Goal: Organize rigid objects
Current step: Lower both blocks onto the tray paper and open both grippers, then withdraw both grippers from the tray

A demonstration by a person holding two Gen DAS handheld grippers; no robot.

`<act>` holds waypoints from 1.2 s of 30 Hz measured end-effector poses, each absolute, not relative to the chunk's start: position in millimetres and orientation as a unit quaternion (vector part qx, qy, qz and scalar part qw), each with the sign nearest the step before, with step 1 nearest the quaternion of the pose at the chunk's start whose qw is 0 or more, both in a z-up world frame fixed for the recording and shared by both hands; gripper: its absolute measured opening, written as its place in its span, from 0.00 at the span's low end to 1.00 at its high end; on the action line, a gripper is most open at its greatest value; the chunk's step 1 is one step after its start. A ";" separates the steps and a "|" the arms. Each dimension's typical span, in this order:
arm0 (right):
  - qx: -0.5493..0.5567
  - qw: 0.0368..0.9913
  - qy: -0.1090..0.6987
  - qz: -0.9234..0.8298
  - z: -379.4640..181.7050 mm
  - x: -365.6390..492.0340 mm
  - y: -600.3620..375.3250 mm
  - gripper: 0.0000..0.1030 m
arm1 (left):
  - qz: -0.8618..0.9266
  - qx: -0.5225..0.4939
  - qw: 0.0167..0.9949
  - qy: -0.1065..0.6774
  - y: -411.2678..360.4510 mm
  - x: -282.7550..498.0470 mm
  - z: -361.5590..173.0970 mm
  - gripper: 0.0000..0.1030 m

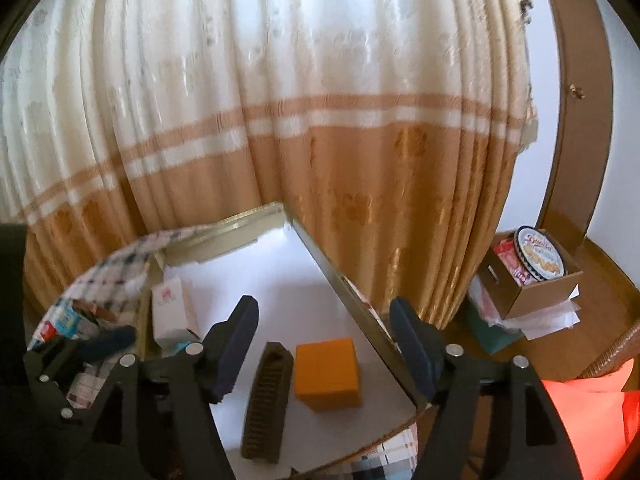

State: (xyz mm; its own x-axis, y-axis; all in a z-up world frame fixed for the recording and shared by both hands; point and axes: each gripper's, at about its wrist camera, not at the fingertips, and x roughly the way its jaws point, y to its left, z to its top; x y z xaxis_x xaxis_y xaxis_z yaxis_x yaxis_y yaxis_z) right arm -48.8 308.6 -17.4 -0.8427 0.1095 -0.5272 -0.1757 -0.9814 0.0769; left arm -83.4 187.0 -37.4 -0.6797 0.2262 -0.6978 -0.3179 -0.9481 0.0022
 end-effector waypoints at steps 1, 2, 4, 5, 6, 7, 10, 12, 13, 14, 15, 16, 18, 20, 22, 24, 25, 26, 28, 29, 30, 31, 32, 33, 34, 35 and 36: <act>-0.264 0.073 0.069 0.959 -15.4 -44.7 307.6 0.75 | 0.919 -0.362 0.139 0.067 184.0 -79.9 -32.9 0.99; -0.257 0.076 0.078 0.960 -13.4 -39.7 305.3 0.76 | 0.921 -0.359 0.133 0.068 180.6 -77.7 -30.1 0.99; -0.250 0.081 0.087 0.961 -11.5 -35.8 302.4 0.77 | 0.921 -0.362 0.129 0.065 172.1 -76.1 -27.8 0.99; -0.248 0.083 0.090 0.961 -11.2 -33.3 299.4 0.77 | 0.921 -0.365 0.125 0.062 166.7 -75.4 -27.5 0.99; -0.247 0.083 0.094 0.961 -11.5 -31.1 296.2 0.77 | 0.921 -0.366 0.120 0.058 160.2 -74.8 -27.6 0.99; -0.245 0.083 0.098 0.961 -11.8 -28.5 292.1 0.77 | 0.921 -0.367 0.115 0.055 154.4 -75.4 -27.3 0.99; -0.233 0.080 0.102 0.964 -13.3 -19.8 273.8 0.77 | 0.926 -0.362 0.094 0.057 137.2 -71.9 -28.1 0.99; -0.225 0.080 0.099 0.966 -13.0 -15.4 260.5 0.77 | 0.932 -0.349 0.076 0.066 123.4 -66.9 -28.2 0.99; -0.221 0.081 0.098 0.967 -12.9 -13.6 255.7 0.77 | 0.935 -0.342 0.066 0.070 115.2 -63.6 -28.7 0.99; -0.214 0.082 0.096 0.969 -12.9 -12.0 246.1 0.77 | 0.938 -0.335 0.055 0.074 107.4 -61.8 -29.2 0.99; -0.209 0.082 0.094 0.970 -13.4 -10.5 240.5 0.77 | 0.941 -0.327 0.043 0.078 97.7 -59.9 -30.2 0.99; -0.204 0.083 0.092 0.971 -13.9 -9.5 234.2 0.77 | 0.943 -0.323 0.030 0.079 88.2 -58.8 -31.5 0.99; -0.195 0.084 0.088 0.973 -16.2 -9.0 217.0 0.77 | 0.945 -0.320 0.007 0.074 67.1 -58.8 -35.6 0.99; -0.198 0.075 0.087 0.973 -18.7 -11.0 204.6 0.77 | 0.943 -0.328 -0.012 0.060 45.0 -61.2 -40.6 0.99; -0.199 0.073 0.085 0.974 -21.8 -12.2 193.8 0.77 | 0.943 -0.328 -0.024 0.052 28.6 -61.1 -44.5 0.99; -0.188 0.079 0.083 0.975 -25.7 -10.3 184.1 0.77 | 0.945 -0.319 -0.040 0.054 14.3 -59.9 -47.6 0.99; -0.184 0.082 0.083 0.976 -27.2 -9.0 180.3 0.77 | 0.947 -0.314 -0.048 0.057 8.6 -58.9 -48.3 0.99; -0.179 0.085 0.084 0.977 -28.9 -7.4 175.7 0.77 | 0.949 -0.304 -0.064 0.059 0.0 -57.1 -49.1 0.99; -0.171 0.091 0.085 0.977 -31.4 -4.1 169.6 0.77 | 0.953 -0.285 -0.091 0.054 -13.6 -50.6 -48.8 0.99; -0.165 0.098 0.081 0.978 -33.1 -1.0 165.4 0.77 | 0.955 -0.273 -0.104 0.048 -21.3 -46.5 -47.8 0.99; -0.158 0.104 0.075 0.979 -34.7 2.0 161.8 0.77 | 0.958 -0.259 -0.117 0.041 -28.7 -42.2 -47.4 0.99; -0.152 0.110 0.065 0.980 -35.3 5.2 158.0 0.79 | 0.960 -0.247 -0.128 0.033 -35.7 -37.9 -47.7 0.99; -0.145 0.114 0.055 0.981 -33.5 8.0 154.2 0.81 | 0.961 -0.240 -0.135 0.026 -41.4 -34.8 -48.7 0.99; -0.139 0.112 0.052 0.983 -32.4 10.1 152.2 0.83 | 0.961 -0.238 -0.138 0.022 -44.7 -33.7 -49.6 0.99; -0.134 0.110 0.047 0.984 -31.6 12.1 149.8 0.83 | 0.961 -0.236 -0.140 0.021 -46.9 -32.9 -50.2 0.99; -0.132 0.107 0.042 0.985 -31.3 14.0 147.0 0.83 | 0.961 -0.236 -0.141 0.024 -48.2 -32.2 -52.1 0.99; -0.134 0.105 0.041 0.985 -31.4 15.2 144.6 0.84 | 0.961 -0.236 -0.141 0.027 -48.2 -32.4 -53.2 0.99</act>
